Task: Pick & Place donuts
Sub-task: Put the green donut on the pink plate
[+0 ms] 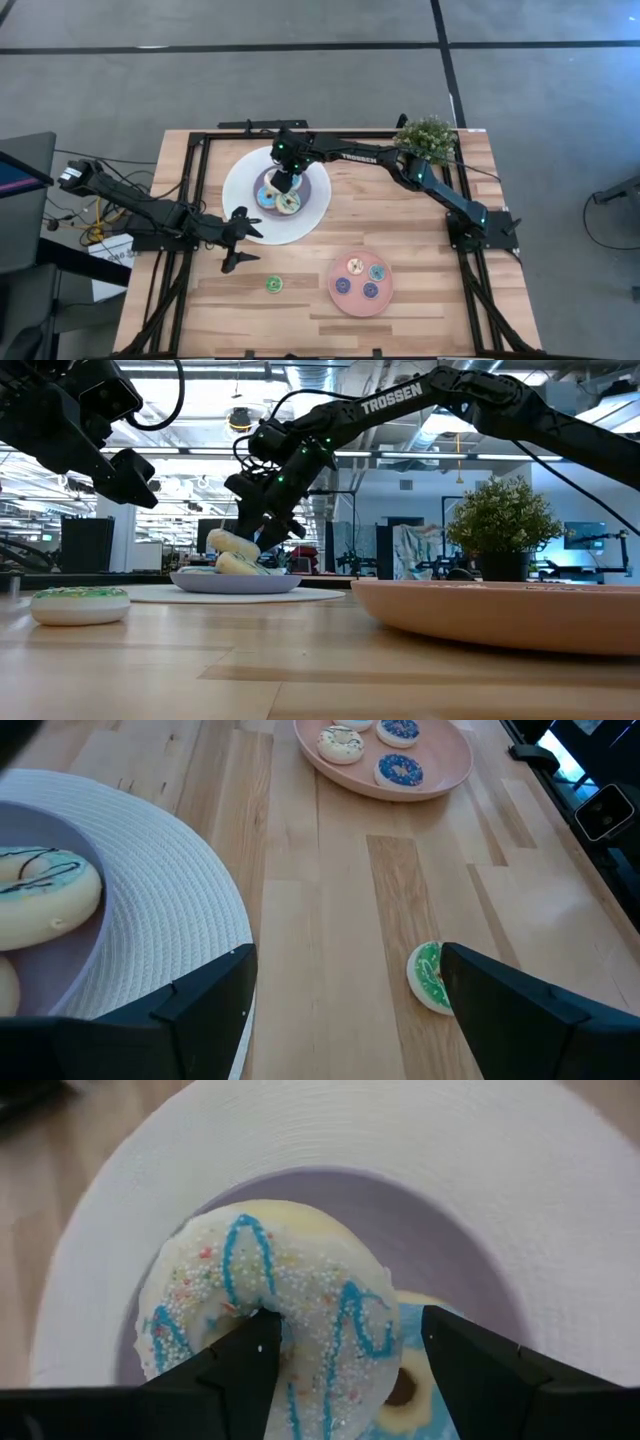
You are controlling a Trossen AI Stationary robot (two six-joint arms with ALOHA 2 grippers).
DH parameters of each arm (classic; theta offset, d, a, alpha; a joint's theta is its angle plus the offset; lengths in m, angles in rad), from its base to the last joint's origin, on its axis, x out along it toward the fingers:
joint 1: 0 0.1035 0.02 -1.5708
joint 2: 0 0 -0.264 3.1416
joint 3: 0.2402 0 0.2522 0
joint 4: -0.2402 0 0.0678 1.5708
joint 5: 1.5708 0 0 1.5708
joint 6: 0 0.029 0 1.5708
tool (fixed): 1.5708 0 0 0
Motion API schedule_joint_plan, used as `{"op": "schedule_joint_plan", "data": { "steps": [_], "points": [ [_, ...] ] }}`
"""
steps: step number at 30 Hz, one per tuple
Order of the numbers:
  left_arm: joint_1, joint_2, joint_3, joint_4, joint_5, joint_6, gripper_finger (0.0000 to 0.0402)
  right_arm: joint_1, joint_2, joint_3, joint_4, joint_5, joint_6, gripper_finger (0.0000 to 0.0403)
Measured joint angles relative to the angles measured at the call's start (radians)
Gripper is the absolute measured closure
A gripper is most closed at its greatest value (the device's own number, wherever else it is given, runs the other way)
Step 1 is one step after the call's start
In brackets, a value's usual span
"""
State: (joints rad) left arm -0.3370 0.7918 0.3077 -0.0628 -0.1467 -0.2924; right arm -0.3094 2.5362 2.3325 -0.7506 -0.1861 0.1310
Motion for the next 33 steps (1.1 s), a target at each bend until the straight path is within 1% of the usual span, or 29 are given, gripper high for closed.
{"op": "schedule_joint_plan", "data": {
  "steps": [2,4,6,7,9,11,12,14,17,27,31,33],
  "points": [
    [0.0,0.0,0.0,0.0,0.0,0.0,0.0093,0.0,0.0,0.0,0.003,0.026,0.014,0.0171],
    [0.0,0.0,0.0,0.0,0.0,0.0,0.0093,0.0,0.0,0.0,0.0,0.005,-0.004,0.0171],
    [0.0,0.0,0.0,0.0,0.0,0.0,0.0093,0.0,0.0,0.0,0.002,0.048,0.037,0.0171],
    [0.0,0.0,0.0,0.0,0.0,0.0,0.0093,0.0,0.0,0.0,0.001,0.04,0.046,0.0171],
    [0.0,0.0,0.0,0.0,0.0,0.0,0.0093,-0.002,0.0,0.0,-0.005,-0.019,0.024,0.0171],
    [0.0,0.0,0.0,0.0,0.0,0.0,0.0093,0.001,-0.004,0.0,-0.005,0.049,0.049,0.0171],
    [0.0,0.0,0.0,0.0,0.0,0.0,0.0093,0.002,-0.005,0.0,-0.006,0.063,0.046,0.0171],
    [0.0,0.0,0.0,0.0,0.0,0.0,0.0093,0.001,-0.005,0.003,-0.021,0.015,0.003,0.0171],
    [0.0,0.0,0.0,0.0,0.0,0.0,0.0093,0.002,-0.005,0.023,-0.04,0.029,0.004,0.0171],
    [0.0,0.0,0.0,0.0,0.0,0.0,0.0093,0.0,-0.008,0.024,-0.071,0.028,0.0,0.0171],
    [0.0,0.0,0.0,0.0,0.0,0.0,0.0093,-0.006,-0.036,0.023,-0.093,0.024,-0.005,0.0171],
    [0.0,0.0,0.0,0.0,0.0,0.0,0.0093,-0.01,-0.064,0.023,-0.135,0.01,-0.009,0.0171]
  ]
}}
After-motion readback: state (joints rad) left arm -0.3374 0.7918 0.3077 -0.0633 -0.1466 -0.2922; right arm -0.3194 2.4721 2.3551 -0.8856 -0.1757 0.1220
